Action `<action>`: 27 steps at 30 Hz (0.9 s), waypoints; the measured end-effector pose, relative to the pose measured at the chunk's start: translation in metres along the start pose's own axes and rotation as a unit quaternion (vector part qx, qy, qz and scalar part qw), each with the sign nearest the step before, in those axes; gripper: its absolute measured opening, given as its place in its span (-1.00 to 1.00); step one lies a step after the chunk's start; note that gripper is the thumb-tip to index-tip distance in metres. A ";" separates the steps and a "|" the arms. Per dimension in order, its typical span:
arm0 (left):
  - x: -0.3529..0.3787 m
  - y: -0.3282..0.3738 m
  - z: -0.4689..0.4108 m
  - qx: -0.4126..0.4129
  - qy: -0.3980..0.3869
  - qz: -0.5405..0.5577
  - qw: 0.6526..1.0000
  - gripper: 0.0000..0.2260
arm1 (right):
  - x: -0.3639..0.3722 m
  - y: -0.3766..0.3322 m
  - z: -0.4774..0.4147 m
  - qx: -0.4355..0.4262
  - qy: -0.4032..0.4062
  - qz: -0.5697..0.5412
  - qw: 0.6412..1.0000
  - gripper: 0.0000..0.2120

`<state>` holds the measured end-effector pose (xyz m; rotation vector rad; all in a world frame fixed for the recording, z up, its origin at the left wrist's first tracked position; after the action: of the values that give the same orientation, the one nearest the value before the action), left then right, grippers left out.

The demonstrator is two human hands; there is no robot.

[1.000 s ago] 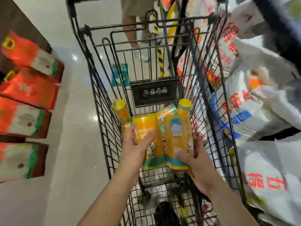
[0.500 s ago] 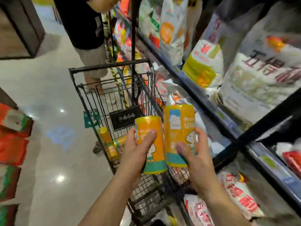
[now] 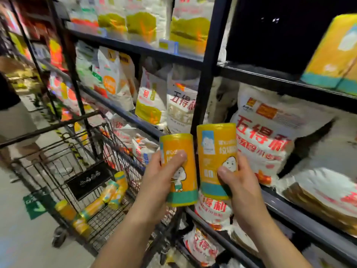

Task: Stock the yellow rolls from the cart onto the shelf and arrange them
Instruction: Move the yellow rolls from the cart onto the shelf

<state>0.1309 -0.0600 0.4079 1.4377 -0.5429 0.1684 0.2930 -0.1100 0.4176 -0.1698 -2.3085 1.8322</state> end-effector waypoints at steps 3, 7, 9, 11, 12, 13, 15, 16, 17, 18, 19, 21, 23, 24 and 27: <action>0.052 -0.003 0.006 0.011 -0.052 -0.020 0.998 -0.57 | -0.045 -0.028 0.022 -0.033 0.055 0.011 0.998 -0.50; 0.116 -0.008 0.018 0.028 -0.121 -0.040 0.991 -0.57 | -0.099 -0.061 0.051 -0.073 0.114 0.034 0.990 -0.41; 0.152 -0.014 0.028 0.034 -0.159 -0.049 0.985 -0.58 | -0.132 -0.077 0.070 -0.096 0.153 0.055 0.982 -0.42; 0.188 -0.020 0.040 0.042 -0.196 -0.055 0.978 -0.61 | -0.165 -0.093 0.090 -0.115 0.193 0.070 0.972 -0.44; 0.207 -0.023 0.046 0.048 -0.213 -0.059 0.974 -0.64 | -0.182 -0.102 0.101 -0.124 0.210 0.075 0.967 -0.44; 0.227 -0.027 0.052 0.055 -0.227 -0.062 0.970 -0.67 | -0.199 -0.111 0.112 -0.133 0.224 0.080 0.962 -0.44; 0.264 -0.033 0.068 0.066 -0.254 -0.058 0.963 -0.70 | -0.232 -0.129 0.134 -0.152 0.246 0.083 0.954 -0.42; 0.283 -0.035 0.078 0.071 -0.269 -0.057 0.959 -0.70 | -0.249 -0.138 0.145 -0.163 0.257 0.084 0.949 -0.40; 0.301 -0.037 0.087 0.077 -0.284 -0.058 0.954 -0.68 | -0.266 -0.147 0.156 -0.174 0.266 0.087 0.944 -0.39; 0.320 -0.039 0.097 0.083 -0.296 -0.060 0.950 -0.65 | -0.282 -0.157 0.167 -0.183 0.274 0.090 0.940 -0.37; 0.338 -0.040 0.107 0.090 -0.306 -0.061 0.946 -0.62 | -0.298 -0.167 0.178 -0.192 0.281 0.094 0.936 -0.35; 0.375 -0.044 0.125 0.097 -0.320 -0.060 0.940 -0.60 | -0.329 -0.185 0.197 -0.205 0.292 0.105 0.928 -0.34; 0.412 -0.048 0.142 0.108 -0.332 -0.055 0.936 -0.62 | -0.358 -0.200 0.216 -0.214 0.297 0.110 0.924 -0.37; 0.430 -0.050 0.150 0.116 -0.336 -0.057 0.933 -0.61 | -0.372 -0.206 0.225 -0.217 0.297 0.114 0.923 -0.39; 0.480 -0.055 0.173 0.138 -0.355 -0.067 0.922 -0.53 | -0.411 -0.223 0.249 -0.220 0.302 0.139 0.917 -0.35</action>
<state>0.5279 -0.3363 0.5811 1.8021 -1.0357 -0.4239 0.6458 -0.4830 0.5486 -1.0156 -2.2464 1.0804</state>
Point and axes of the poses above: each hand's wrist, its own z-axis away from the middle knuckle, its own x-axis out of the palm, y = z × x, the point moved 4 cm from there along -z, towards the middle knuckle, and after that the axes turned 2 degrees about z, right-handed, at the moved point
